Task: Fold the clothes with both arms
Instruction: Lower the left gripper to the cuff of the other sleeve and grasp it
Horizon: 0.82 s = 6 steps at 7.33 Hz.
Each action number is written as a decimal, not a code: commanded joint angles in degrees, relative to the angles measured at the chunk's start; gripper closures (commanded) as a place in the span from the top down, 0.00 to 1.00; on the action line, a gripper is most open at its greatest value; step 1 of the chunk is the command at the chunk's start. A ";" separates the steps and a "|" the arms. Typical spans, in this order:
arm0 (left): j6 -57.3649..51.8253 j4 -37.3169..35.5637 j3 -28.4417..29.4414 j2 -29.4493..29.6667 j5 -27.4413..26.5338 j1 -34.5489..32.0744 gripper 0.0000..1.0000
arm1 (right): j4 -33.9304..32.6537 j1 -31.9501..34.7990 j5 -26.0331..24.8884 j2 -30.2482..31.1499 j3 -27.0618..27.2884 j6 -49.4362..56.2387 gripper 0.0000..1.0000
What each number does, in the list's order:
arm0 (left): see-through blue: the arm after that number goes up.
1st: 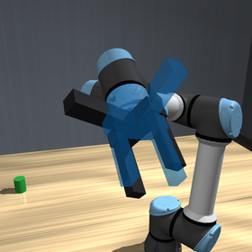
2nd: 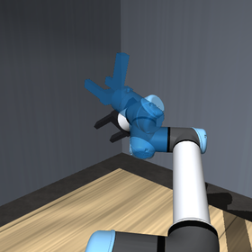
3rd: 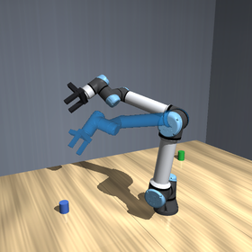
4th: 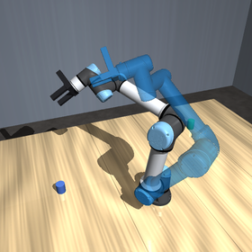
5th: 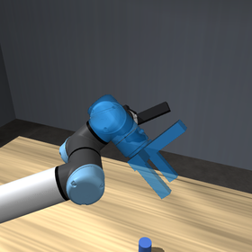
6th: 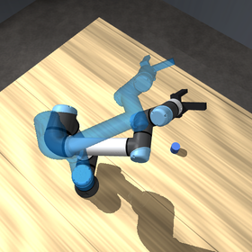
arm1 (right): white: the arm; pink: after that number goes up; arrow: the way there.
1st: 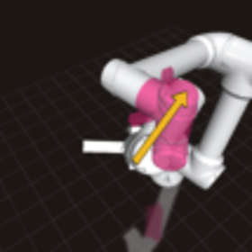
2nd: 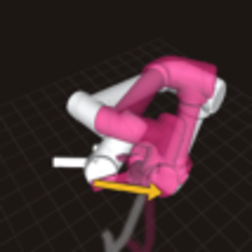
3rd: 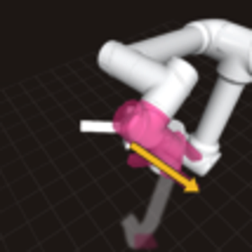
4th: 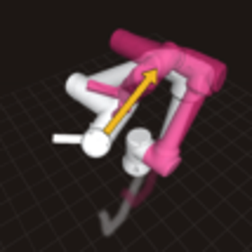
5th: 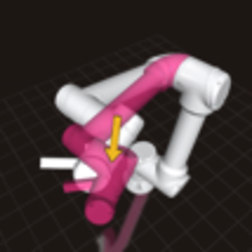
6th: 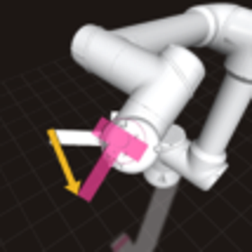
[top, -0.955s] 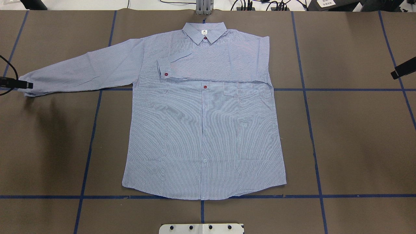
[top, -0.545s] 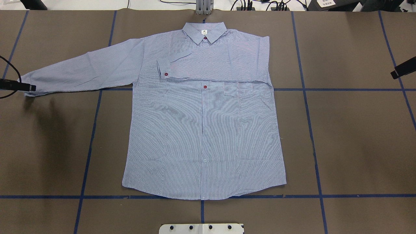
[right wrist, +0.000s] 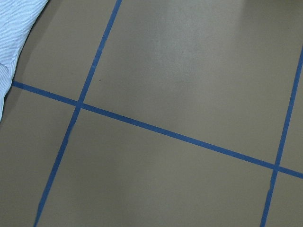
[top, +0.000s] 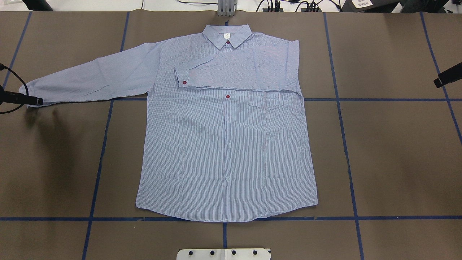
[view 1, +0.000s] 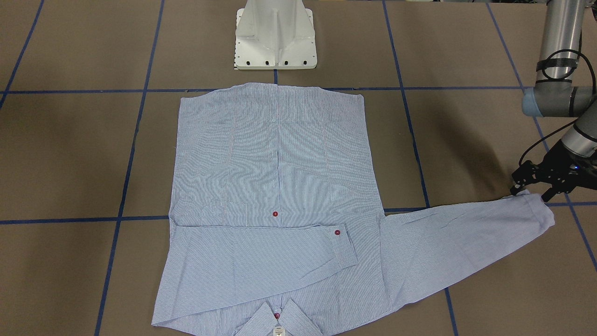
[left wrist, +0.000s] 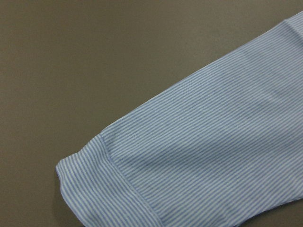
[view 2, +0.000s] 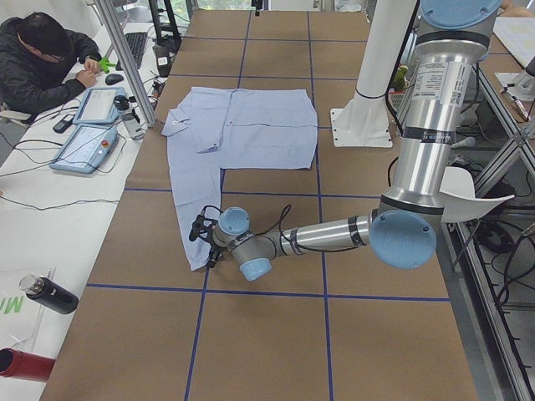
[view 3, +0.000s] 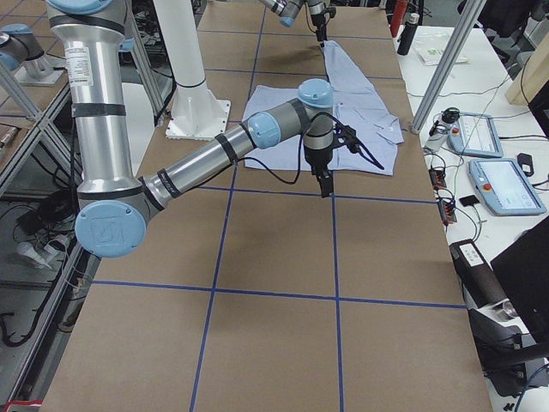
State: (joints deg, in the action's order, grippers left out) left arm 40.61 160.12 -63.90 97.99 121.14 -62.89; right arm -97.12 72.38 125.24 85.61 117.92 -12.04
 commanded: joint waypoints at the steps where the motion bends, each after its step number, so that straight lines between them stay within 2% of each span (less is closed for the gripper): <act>1: 0.00 0.10 0.10 -0.25 -0.02 0.05 0.82 | 0.08 0.05 0.00 0.00 -0.06 -0.09 1.00; 4: -0.79 0.19 -0.26 -0.78 0.06 0.05 0.03 | 0.00 -0.04 0.00 -0.09 -0.06 -0.09 1.00; 6: -0.79 0.28 -0.87 -0.87 0.41 -0.04 0.00 | 0.00 -0.04 0.00 -0.09 -0.06 -0.18 1.00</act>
State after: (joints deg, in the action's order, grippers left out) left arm 39.86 160.31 -64.29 97.19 121.28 -62.85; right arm -97.07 72.34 125.24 85.52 117.86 -12.15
